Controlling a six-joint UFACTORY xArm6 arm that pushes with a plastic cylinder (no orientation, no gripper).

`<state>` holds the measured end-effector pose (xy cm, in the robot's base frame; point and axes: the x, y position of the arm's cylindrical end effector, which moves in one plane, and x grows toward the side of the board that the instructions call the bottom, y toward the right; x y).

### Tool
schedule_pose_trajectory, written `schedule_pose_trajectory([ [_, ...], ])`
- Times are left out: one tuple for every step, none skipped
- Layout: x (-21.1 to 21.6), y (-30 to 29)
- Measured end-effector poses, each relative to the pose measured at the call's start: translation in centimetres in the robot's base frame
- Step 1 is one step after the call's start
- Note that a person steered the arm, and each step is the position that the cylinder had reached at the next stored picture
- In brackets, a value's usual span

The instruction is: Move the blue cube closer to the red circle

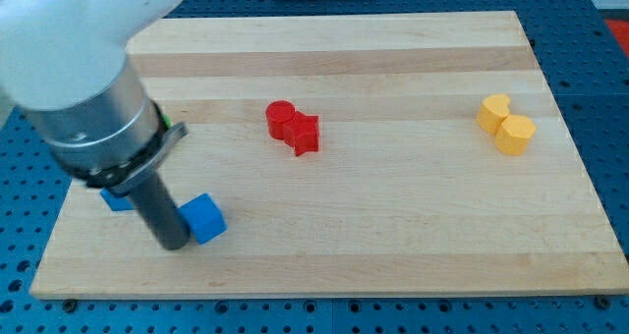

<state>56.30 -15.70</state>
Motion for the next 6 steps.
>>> schedule_pose_trajectory([
  [-2.5, 1.8],
  [-3.4, 3.8],
  [-2.2, 3.5],
  [-0.4, 4.0],
  [-1.7, 7.2],
  [-5.4, 7.6],
])
